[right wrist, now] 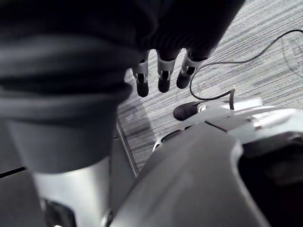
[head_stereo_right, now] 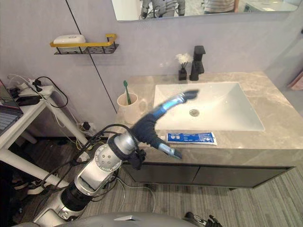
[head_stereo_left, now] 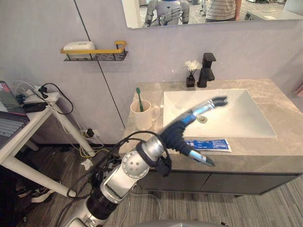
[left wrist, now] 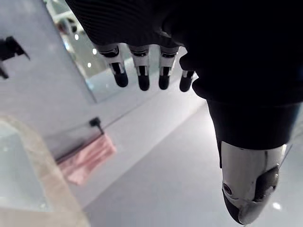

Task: Organize washtable

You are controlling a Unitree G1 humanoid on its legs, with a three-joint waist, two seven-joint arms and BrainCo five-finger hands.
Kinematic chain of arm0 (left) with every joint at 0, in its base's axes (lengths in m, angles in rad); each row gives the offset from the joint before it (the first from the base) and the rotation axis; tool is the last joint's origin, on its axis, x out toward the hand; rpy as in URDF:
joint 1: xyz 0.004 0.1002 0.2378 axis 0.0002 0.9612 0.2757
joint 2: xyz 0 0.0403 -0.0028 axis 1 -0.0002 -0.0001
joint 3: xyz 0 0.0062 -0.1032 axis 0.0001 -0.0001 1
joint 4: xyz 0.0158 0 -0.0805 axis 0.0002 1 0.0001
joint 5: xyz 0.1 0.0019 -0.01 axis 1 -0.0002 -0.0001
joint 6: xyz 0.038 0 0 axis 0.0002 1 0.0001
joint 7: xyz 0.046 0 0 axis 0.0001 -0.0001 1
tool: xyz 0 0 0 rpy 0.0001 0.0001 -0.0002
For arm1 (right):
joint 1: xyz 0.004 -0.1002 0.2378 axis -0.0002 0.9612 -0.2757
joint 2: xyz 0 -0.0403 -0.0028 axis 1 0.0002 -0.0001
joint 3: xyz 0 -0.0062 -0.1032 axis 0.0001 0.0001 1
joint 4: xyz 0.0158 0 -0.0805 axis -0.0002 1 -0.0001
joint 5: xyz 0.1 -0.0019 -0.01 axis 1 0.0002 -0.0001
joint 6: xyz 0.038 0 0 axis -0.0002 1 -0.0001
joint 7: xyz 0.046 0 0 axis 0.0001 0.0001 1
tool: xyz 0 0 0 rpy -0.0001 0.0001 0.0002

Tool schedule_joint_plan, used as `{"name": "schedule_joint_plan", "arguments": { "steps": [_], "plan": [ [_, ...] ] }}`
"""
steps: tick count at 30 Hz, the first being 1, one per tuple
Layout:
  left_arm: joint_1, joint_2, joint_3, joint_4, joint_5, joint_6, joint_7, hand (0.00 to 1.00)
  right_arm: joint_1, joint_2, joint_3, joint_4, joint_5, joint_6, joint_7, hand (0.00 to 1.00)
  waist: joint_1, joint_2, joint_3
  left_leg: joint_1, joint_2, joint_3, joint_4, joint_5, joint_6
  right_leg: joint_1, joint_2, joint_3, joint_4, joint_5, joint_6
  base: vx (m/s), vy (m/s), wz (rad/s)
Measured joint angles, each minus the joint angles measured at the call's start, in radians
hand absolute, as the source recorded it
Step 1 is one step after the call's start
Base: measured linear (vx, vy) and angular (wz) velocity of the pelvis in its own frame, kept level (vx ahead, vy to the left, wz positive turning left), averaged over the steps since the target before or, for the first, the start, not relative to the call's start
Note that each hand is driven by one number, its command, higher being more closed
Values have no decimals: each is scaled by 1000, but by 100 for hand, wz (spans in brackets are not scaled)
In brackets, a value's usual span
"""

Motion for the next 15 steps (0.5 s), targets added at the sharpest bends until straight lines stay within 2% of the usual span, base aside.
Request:
{"name": "schedule_joint_plan", "arguments": {
  "steps": [3,5,7,11,15],
  "plan": [
    [-25,-6,-21,56,35,19,-18,0,-1,0,0,-1,0,2,1,0,-1,-2,1,0,0,12,0,0,0,-7,0,11,0,2,0,-12,6,-12],
    [-64,-3,-43,153,101,26,-18,0,-5,1,1,-2,0,5,2,0,-6,-6,4,4,0,21,-3,-1,0,-10,1,14,-6,4,-1,-30,3,-12],
    [-72,-12,-47,269,148,32,-16,0,-9,1,6,-11,0,5,2,0,-26,-9,7,7,1,22,-4,-1,0,-9,1,14,-7,4,-1,-14,-1,-3],
    [-72,-26,-47,420,227,55,-10,0,-6,6,7,-40,0,20,2,0,-36,-15,15,23,7,35,-21,-5,-6,-11,9,26,-7,2,-4,5,-9,-11],
    [-72,-28,-46,469,285,64,-1,0,-15,10,8,-46,0,20,1,0,-50,-18,38,30,16,46,-29,-8,-11,-12,15,30,-7,1,-5,32,-10,-6]
  ]
}}
